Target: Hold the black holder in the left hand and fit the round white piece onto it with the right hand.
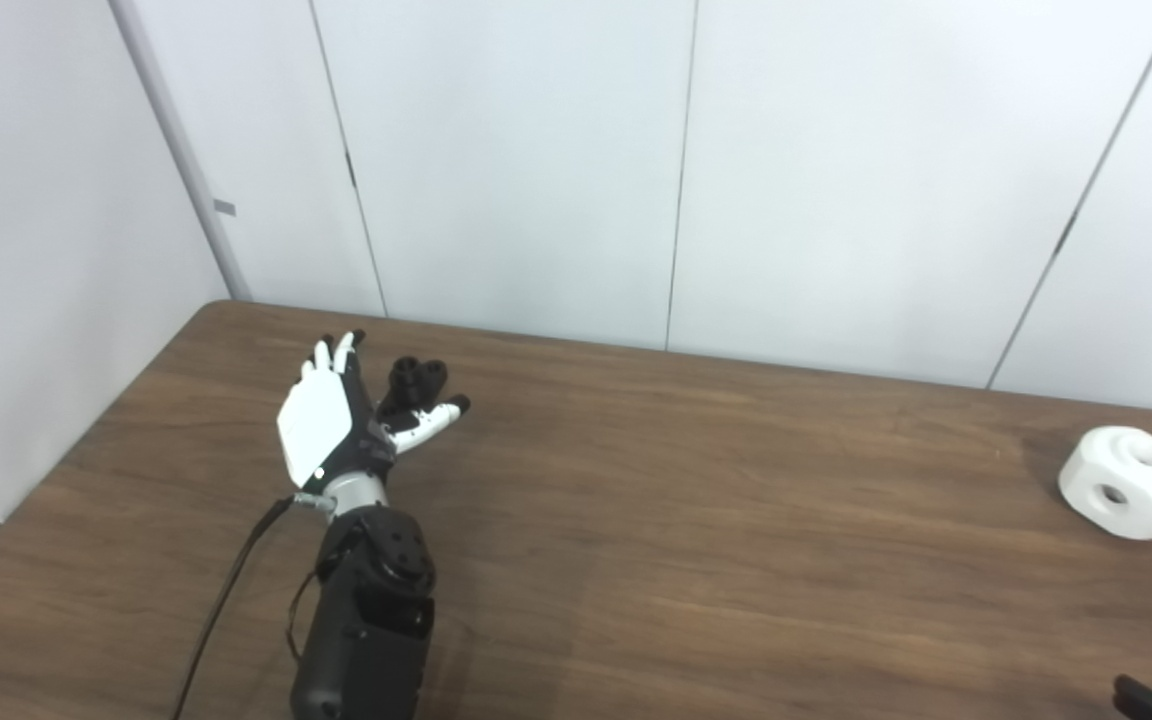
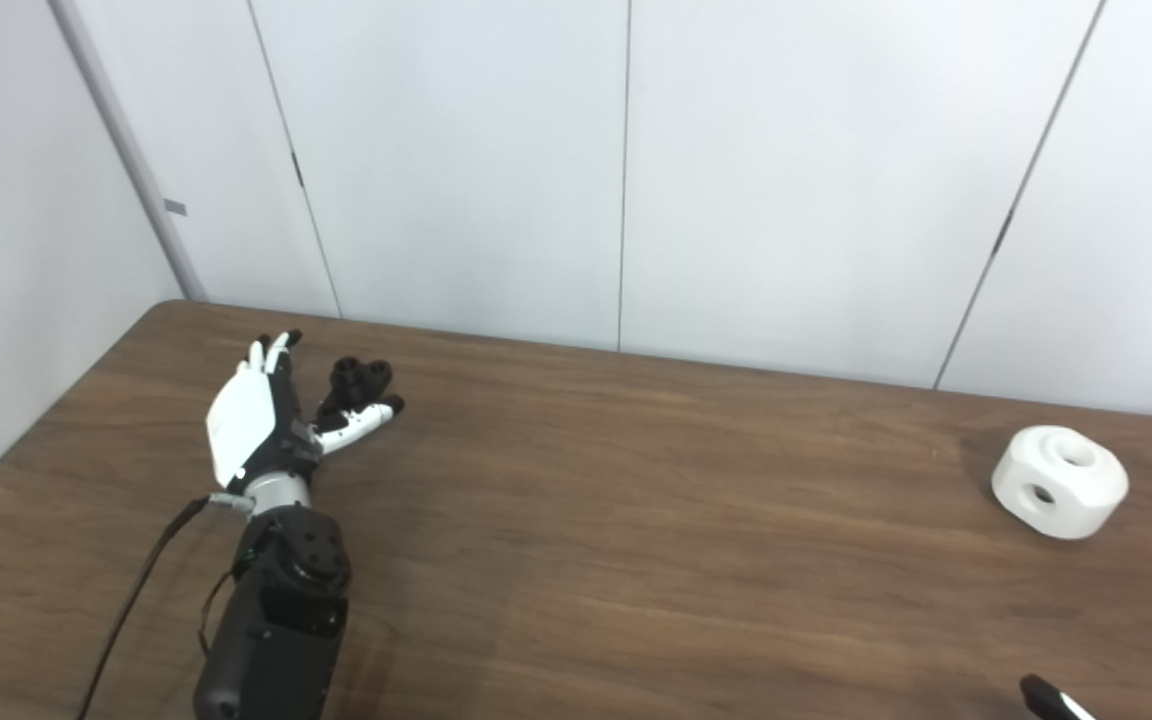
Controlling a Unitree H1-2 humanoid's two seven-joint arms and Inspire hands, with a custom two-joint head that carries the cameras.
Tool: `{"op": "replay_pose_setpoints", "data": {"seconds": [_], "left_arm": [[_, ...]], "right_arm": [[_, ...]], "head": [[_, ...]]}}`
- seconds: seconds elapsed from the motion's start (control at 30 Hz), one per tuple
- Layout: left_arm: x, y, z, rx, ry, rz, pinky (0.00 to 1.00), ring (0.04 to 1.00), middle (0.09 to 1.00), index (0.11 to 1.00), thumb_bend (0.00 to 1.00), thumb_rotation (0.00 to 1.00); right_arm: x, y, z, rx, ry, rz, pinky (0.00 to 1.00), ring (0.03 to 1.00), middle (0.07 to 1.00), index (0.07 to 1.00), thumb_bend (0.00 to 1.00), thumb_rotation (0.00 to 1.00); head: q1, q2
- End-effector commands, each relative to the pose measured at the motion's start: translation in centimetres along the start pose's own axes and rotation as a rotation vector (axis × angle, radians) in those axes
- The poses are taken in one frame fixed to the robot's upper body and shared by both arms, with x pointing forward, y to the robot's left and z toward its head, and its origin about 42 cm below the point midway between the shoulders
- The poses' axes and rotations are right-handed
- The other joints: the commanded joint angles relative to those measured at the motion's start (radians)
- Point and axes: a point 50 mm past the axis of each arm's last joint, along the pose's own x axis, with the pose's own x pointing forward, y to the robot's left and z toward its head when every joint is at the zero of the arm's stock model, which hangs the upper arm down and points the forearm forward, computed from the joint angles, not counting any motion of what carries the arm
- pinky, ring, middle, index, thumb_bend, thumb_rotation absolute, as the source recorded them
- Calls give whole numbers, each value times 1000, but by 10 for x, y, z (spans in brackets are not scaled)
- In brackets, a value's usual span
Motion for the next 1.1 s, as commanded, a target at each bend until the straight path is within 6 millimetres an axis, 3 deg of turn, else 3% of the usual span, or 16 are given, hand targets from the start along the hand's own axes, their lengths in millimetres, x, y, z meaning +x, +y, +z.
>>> {"op": "replay_pose_setpoints", "data": {"seconds": [0.0,0.5,1.07], "left_arm": [[22,18,27,-9,-66,129,1000,1000,1000,920,978,338],[42,6,1,11,29,118,1000,1000,1000,914,962,336],[57,2,9,49,5,78,1000,1000,1000,806,965,293]], "right_arm": [[-2,-8,-38,-41,119,-13,790,868,872,815,55,912],[-3,-8,-40,-34,126,-13,788,872,875,821,42,963],[-2,-8,-34,-13,104,-22,805,879,872,813,13,974]], "head": [[1,1],[-2,-9],[-20,-7]]}}
